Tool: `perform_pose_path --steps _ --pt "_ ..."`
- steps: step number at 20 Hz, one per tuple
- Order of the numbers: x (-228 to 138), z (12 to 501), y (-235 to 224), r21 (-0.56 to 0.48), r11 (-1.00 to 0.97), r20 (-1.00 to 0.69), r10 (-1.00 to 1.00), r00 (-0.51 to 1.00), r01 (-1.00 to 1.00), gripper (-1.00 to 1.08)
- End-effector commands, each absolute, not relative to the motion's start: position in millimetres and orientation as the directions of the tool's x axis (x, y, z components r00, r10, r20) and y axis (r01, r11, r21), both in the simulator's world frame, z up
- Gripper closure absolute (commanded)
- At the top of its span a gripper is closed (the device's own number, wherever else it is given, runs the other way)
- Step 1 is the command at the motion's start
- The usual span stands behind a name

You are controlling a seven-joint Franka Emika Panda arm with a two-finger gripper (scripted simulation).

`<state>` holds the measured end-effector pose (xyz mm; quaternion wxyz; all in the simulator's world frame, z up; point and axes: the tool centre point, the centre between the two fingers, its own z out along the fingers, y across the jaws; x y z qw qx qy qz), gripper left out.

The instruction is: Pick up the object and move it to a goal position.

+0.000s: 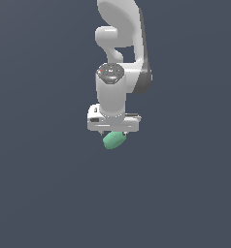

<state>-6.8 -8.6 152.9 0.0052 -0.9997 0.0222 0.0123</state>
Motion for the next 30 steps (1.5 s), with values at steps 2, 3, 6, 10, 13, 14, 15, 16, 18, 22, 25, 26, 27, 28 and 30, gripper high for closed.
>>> perform_pose_path --steps 2,3,6,10,13,14,15,16,18,22,25,26,27,28,30 --pt "-6.8 152.9 -9.1 -0.01 -0.999 -0.025 -0.044 0.999 -0.044 -0.92" --pt "-6.9 152.9 -9.7 -0.009 -0.999 -0.024 -0.043 0.999 -0.043 -0.92" --pt "-7.3 153.2 -15.0 -0.005 -0.999 -0.023 -0.034 0.999 -0.035 -0.92" --pt "-8.0 153.6 -24.1 0.002 -1.0 -0.021 -0.017 1.0 -0.017 -0.92" --pt "-8.1 153.8 -25.8 0.003 -1.0 -0.021 -0.011 1.0 -0.011 -0.92" --pt "-8.1 153.8 -25.6 0.003 -1.0 -0.021 -0.011 1.0 -0.011 -0.92" --pt "-8.1 153.7 -25.2 0.003 -1.0 -0.021 -0.012 1.0 -0.012 -0.92" --pt "-8.1 153.7 -24.8 0.003 -1.0 -0.021 -0.015 1.0 -0.015 -0.92" --pt "-8.3 153.5 -24.4 0.003 -1.0 -0.021 -0.024 0.999 -0.024 -0.92" --pt "-9.3 152.8 -23.8 0.003 -0.998 -0.02 -0.059 0.998 -0.059 -0.92" --pt "-10.4 151.9 -22.7 0.004 -0.995 -0.019 -0.099 0.995 -0.099 -0.92" --pt "-10.8 151.6 -22.3 0.004 -0.993 -0.019 -0.115 0.993 -0.114 -0.92" --pt "-11.3 151.3 -21.9 0.004 -0.991 -0.019 -0.131 0.991 -0.131 -0.92" --pt "-11.8 150.9 -21.4 0.005 -0.989 -0.018 -0.15 0.989 -0.149 -0.92" --pt "-12.9 150.1 -20.4 0.005 -0.982 -0.018 -0.189 0.982 -0.189 -0.92"
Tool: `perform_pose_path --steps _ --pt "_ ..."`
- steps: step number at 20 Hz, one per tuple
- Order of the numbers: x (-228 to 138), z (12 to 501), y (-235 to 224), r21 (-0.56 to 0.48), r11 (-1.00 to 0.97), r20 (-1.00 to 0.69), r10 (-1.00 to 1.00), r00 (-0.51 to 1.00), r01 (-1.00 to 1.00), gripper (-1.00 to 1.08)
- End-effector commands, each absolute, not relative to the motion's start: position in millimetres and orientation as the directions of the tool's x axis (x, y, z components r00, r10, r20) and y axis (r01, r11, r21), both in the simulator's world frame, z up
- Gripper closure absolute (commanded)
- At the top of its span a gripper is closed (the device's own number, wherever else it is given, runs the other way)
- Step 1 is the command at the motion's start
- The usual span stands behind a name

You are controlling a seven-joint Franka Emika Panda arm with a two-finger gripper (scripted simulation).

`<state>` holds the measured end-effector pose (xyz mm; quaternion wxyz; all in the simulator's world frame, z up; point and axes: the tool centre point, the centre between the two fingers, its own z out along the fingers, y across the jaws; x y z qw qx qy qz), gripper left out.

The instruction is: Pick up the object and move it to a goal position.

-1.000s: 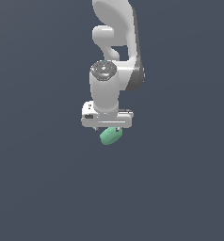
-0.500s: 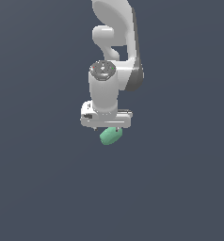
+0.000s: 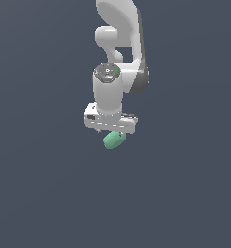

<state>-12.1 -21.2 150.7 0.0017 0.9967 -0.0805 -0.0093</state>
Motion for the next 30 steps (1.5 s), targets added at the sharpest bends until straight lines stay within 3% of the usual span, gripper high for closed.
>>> perform_pose_path --steps 1,13,30 --pt "-13.5 149.7 -19.9 0.005 -0.977 -0.017 -0.211 0.977 -0.211 -0.92" --pt "-22.2 144.0 -12.9 0.007 -0.867 -0.01 -0.499 0.867 -0.499 -0.92" --pt "-33.8 137.3 -5.0 0.002 -0.598 -0.001 -0.801 0.598 -0.801 -0.92"
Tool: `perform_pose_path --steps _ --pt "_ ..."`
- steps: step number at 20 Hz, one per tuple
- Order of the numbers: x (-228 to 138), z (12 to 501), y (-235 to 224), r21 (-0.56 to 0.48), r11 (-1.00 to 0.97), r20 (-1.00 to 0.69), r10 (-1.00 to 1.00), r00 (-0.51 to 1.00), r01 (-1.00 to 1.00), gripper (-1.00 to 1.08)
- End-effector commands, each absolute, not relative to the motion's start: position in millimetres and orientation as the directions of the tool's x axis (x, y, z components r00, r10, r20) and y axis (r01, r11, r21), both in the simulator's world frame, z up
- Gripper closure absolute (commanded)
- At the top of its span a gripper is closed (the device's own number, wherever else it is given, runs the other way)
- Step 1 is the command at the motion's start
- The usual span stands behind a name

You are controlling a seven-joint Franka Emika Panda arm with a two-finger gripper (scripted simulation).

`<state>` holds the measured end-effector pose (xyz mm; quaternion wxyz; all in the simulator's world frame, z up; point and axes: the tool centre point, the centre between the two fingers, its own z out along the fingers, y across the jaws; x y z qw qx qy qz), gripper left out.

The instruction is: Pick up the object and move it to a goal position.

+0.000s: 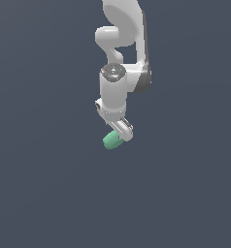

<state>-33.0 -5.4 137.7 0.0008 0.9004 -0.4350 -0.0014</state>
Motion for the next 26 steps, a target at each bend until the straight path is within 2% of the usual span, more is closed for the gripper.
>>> perform_pose_path --steps 1,16,26 --pt "-34.2 137.1 -4.8 0.002 -0.586 -0.001 -0.81 0.586 -0.81 -0.92" --pt "-36.6 132.6 -3.2 0.0 -0.522 0.0 -0.853 0.522 -0.853 -0.92" --pt "-37.6 90.6 -3.7 0.0 -0.518 0.0 -0.855 0.518 -0.855 -0.92"
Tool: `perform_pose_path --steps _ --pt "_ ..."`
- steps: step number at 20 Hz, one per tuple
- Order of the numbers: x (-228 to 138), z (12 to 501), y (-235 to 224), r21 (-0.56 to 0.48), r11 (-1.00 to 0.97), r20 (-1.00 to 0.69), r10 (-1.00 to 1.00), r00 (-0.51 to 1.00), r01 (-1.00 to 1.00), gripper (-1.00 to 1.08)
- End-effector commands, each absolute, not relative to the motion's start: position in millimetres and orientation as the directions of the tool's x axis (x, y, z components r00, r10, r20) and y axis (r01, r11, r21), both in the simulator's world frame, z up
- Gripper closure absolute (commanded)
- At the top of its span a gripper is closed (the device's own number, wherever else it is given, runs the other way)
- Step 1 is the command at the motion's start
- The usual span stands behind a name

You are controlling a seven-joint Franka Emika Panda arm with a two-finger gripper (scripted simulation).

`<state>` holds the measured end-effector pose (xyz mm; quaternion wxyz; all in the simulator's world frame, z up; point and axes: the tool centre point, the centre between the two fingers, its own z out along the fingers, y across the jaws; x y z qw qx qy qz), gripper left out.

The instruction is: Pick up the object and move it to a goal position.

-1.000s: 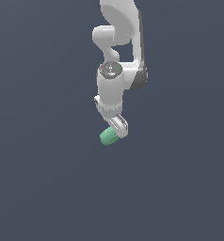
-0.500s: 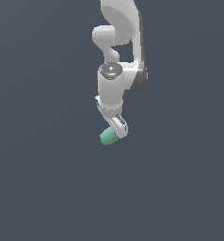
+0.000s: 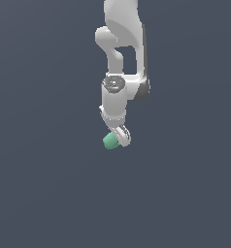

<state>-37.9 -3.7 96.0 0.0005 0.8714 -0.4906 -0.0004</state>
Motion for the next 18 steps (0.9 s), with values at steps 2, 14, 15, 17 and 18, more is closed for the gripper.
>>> perform_pose_path --steps 2,14,15,17,18 --pt "-37.1 86.9 -3.5 0.0 -0.518 0.0 -0.855 0.518 -0.855 -0.92" --pt "-36.9 85.8 -3.4 0.0 -0.518 0.0 -0.855 0.518 -0.855 1.08" --pt "-36.5 86.7 -3.2 -0.001 -0.518 0.0 -0.855 0.518 -0.855 1.08" --pt "-36.5 87.9 -2.7 -0.001 -0.518 0.0 -0.855 0.518 -0.855 1.08" --pt "-36.4 89.4 -1.9 -0.001 -0.518 0.0 -0.855 0.518 -0.855 1.08"
